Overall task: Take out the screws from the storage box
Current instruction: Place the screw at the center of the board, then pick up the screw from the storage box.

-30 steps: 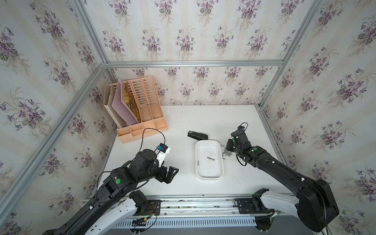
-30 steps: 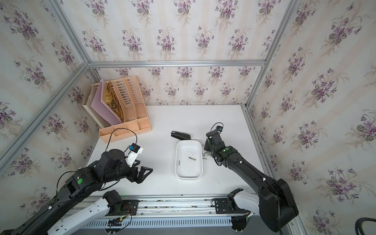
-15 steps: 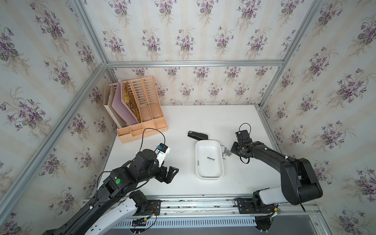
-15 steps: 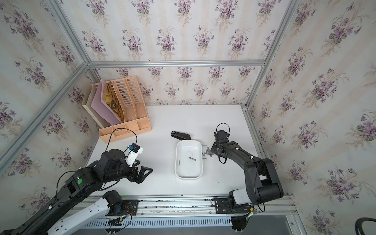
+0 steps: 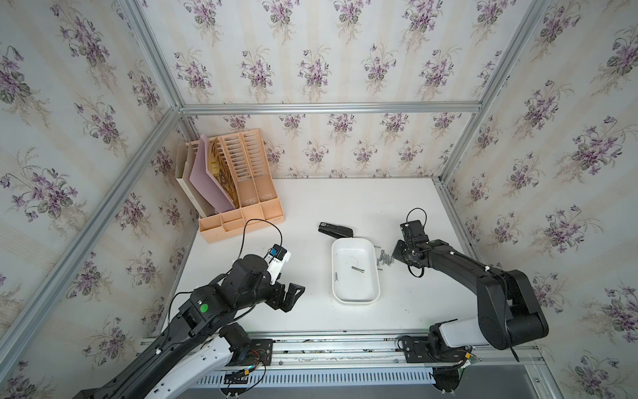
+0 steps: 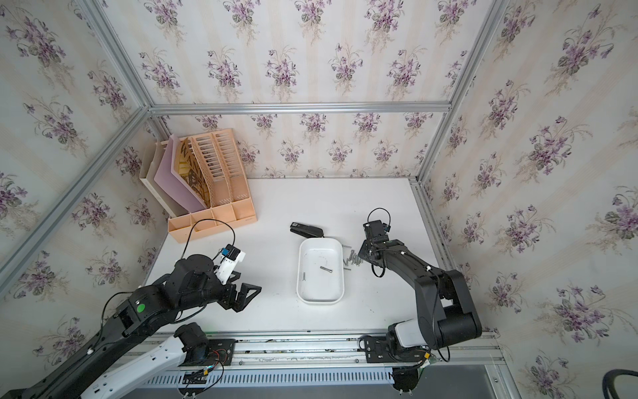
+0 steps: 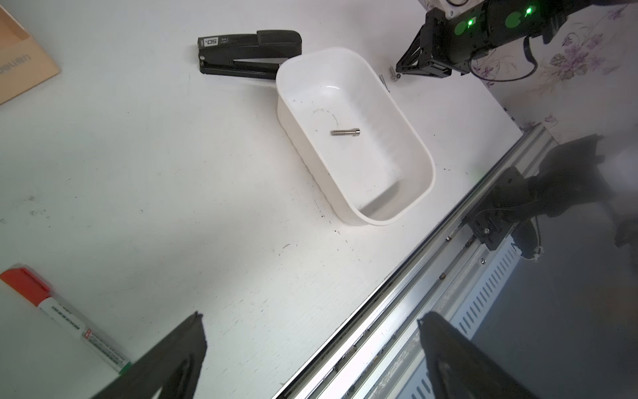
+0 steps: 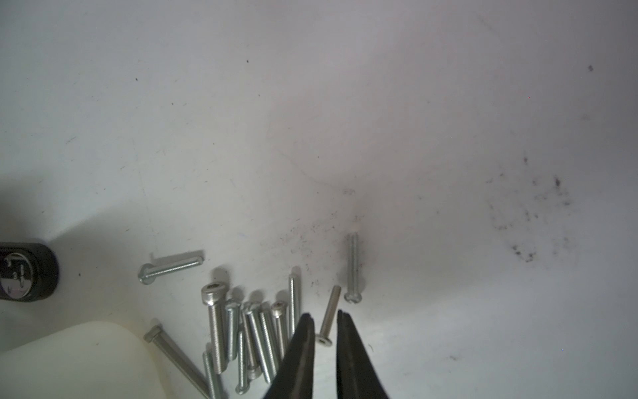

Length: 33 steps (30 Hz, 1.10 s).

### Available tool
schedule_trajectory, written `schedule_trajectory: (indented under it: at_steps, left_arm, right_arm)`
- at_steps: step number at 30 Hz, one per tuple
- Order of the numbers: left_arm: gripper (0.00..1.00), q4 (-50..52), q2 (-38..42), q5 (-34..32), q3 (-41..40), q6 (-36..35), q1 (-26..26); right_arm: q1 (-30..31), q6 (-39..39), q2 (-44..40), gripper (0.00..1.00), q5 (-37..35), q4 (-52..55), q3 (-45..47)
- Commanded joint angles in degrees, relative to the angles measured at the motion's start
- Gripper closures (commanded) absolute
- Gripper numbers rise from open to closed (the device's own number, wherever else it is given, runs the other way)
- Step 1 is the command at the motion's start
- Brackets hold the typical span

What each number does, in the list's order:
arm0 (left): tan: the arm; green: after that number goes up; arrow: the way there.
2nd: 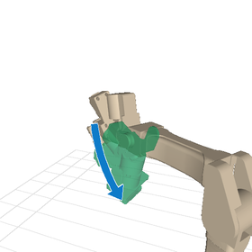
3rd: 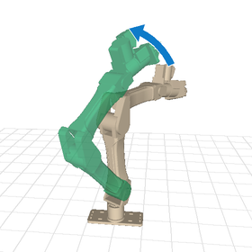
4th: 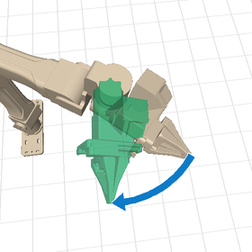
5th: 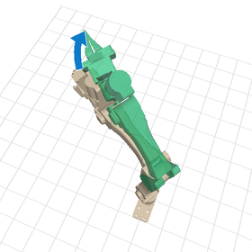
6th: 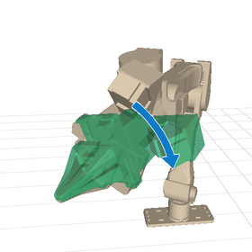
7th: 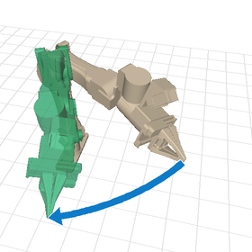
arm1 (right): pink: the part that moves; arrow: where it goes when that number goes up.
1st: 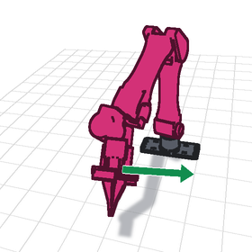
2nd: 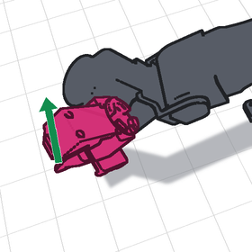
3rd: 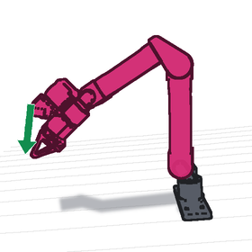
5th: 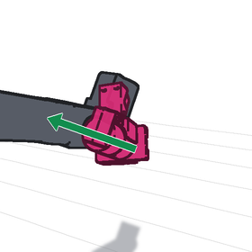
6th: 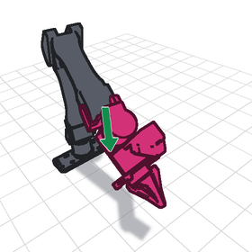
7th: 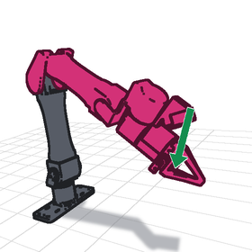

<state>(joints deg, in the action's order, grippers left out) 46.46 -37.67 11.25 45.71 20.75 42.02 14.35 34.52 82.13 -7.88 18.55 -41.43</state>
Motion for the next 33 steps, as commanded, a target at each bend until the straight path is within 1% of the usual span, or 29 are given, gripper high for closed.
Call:
schedule_trajectory:
  at_steps: [1,4,8,11,13,15,17,19,21,24,26,29,31,33]
  left_arm:
    - [0.01,-1.83,-2.09,0.29,0.07,-0.92,-0.19]
    - [0.01,-1.99,-3.11,0.44,-0.11,-0.89,-0.36]
    - [0.01,-2.17,-2.95,0.30,-0.30,-0.92,-0.45]
    - [0.01,-1.83,-2.93,-0.67,-0.33,-0.67,-0.45]
    - [0.01,-1.78,-3.02,-0.88,-0.32,-0.54,-0.44]
    - [0.01,-1.75,-3.17,-1.12,-0.31,-0.38,-0.44]
    - [0.01,-1.46,-3.29,-1.86,-0.33,-0.10,-0.43]
    - [0.01,-1.54,-3.34,-2.17,-0.30,-0.03,-0.47]
    - [0.01,-1.46,-3.42,-2.26,-0.29,-0.10,-0.60]
    - [0.01,-1.33,-3.56,-2.50,-0.20,0.16,-0.71]
    - [0.01,-1.26,-3.73,-2.37,-0.23,0.17,-0.71]
    - [0.01,-1.19,-3.81,-2.37,-0.19,0.30,-0.79]
    - [0.01,-1.11,-3.90,-2.37,-0.16,0.34,-0.80]
    - [0.01,-1.16,-3.99,-2.44,-0.24,0.35,-0.79]
  right_arm:
    - [-0.02,-0.79,0.05,0.82,-0.07,0.14,-0.24]
    - [-0.02,-0.95,0.24,0.82,0.43,-0.02,-0.32]
    - [0.05,-1.60,-1.73,0.86,1.53,-0.94,-0.17]
    - [0.22,-2.39,-6.55,0.87,3.50,-2.87,0.94]
    - [1.68,-2.94,-11.31,0.86,3.26,-4.05,1.64]
    - [5.87,-3.94,-15.96,0.78,-0.28,-5.00,2.04]
    - [12.48,-6.08,-20.25,0.67,-3.92,-6.93,2.57]
    - [19.99,-8.54,-21.42,0.60,-6.20,-8.96,2.68]
    - [23.89,-10.11,-19.33,0.60,-6.41,-9.70,1.74]
    - [27.93,-10.93,-12.00,0.71,-7.18,-7.91,-1.48]
    - [30.09,-11.36,-7.43,0.75,-6.82,-6.68,-3.38]
    - [31.64,-11.70,-1.94,0.74,-4.85,-5.57,-5.07]
    - [31.64,-11.80,-0.07,0.72,-3.19,-5.28,-5.75]
    - [31.71,-12.22,0.66,0.67,-1.03,-5.85,-5.65]
